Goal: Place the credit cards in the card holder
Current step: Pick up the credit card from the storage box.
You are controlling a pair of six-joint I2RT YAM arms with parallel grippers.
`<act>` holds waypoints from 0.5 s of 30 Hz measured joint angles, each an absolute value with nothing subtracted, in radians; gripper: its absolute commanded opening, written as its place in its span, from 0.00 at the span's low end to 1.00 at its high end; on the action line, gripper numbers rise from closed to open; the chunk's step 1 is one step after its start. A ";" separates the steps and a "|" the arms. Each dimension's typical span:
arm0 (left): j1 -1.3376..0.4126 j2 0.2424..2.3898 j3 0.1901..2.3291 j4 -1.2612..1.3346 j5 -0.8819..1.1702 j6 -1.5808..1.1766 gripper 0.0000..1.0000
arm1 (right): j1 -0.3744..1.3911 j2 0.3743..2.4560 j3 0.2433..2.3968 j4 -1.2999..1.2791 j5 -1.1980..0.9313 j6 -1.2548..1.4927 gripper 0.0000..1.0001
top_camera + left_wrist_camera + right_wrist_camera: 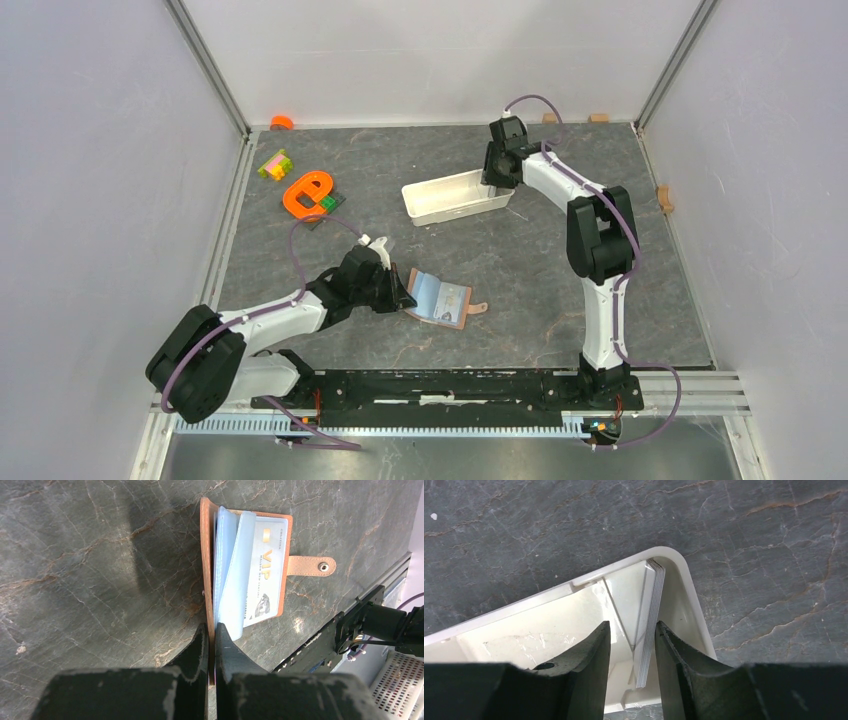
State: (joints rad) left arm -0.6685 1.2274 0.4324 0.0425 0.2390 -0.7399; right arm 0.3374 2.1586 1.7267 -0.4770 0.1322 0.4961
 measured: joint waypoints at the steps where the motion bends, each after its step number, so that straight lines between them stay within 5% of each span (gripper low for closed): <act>1: -0.669 1.227 0.432 0.043 0.239 -0.740 0.02 | 0.337 2.159 1.722 -0.476 0.135 0.505 0.44; 15: -0.663 1.227 0.425 0.047 0.239 -0.740 0.02 | 0.337 2.157 1.622 -0.373 0.159 0.658 0.43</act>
State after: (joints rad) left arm -0.6628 1.2270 0.4252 0.0467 0.2390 -0.7403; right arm 0.3374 2.1571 1.6222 -0.3729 0.1589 0.6579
